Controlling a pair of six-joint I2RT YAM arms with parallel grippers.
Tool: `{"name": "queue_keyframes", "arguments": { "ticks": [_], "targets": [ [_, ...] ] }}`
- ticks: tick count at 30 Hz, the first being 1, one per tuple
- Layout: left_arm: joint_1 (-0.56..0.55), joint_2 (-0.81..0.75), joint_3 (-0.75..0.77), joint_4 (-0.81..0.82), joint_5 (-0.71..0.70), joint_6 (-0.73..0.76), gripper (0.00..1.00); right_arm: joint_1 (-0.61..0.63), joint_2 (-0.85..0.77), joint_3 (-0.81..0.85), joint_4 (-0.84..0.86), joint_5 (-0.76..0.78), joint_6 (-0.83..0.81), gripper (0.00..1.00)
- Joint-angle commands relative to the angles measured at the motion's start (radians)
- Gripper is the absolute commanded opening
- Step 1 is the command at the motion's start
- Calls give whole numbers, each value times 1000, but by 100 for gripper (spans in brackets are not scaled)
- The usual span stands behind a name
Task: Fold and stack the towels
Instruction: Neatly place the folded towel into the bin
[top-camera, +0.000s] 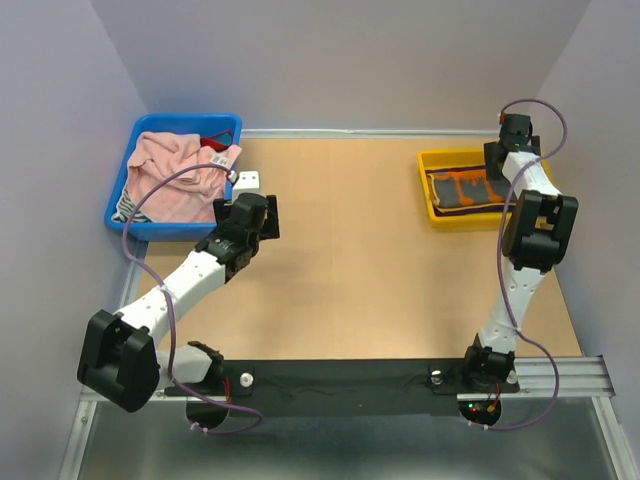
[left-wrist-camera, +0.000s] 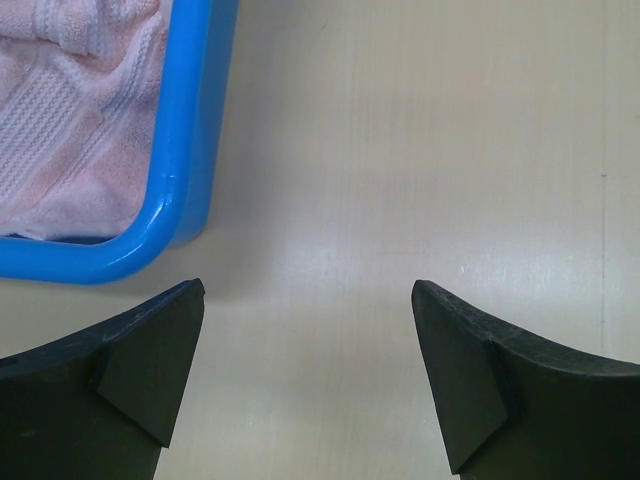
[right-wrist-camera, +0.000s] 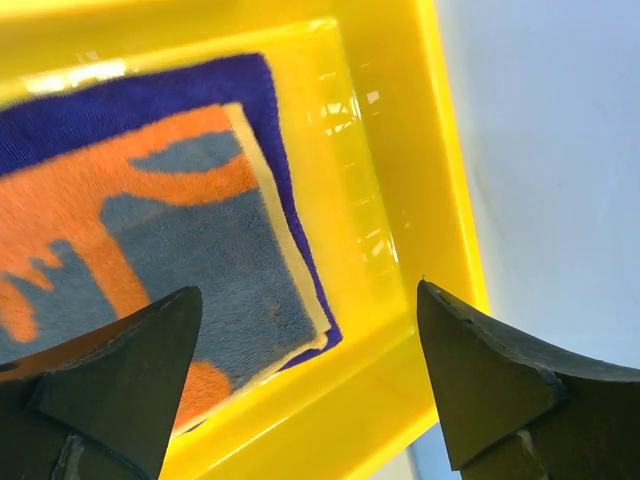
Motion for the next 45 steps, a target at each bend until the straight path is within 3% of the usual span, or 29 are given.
{"name": "queue_keyframes", "arguments": {
  "ticks": [1,4,5,8,14,15,17,18,22,30,38,45],
  "targets": [
    [2,-48,2,22,-11,7,96,-2,-171,-19,66,-129,204,93],
    [3,-73,3,22,-14,5,96,-2,-231,-72,72,-355,333,93],
    [3,-77,5,20,-14,5,96,-2,-242,-114,83,-500,393,93],
    [3,-102,2,22,-18,1,96,3,-283,-241,252,-718,563,93],
    [5,-131,-6,22,-32,-2,96,64,-253,-384,558,-941,846,76],
    [6,-133,-6,22,-35,-2,96,72,-247,-401,593,-952,870,74],
    [5,-136,-6,22,-37,-1,96,89,-227,-451,705,-966,953,60],
    [8,-137,-6,23,-38,-1,96,93,-222,-473,748,-968,978,48],
    [9,-131,-7,23,-34,-1,96,110,-182,-525,828,-946,1041,37],
    [13,-130,-6,23,-31,1,96,121,-149,-675,959,-868,1064,31],
    [14,-119,-7,28,-15,2,96,121,-219,-643,985,-877,1050,31],
    [16,-117,-7,29,-17,4,96,121,-241,-623,994,-733,1033,26]
  ]
}}
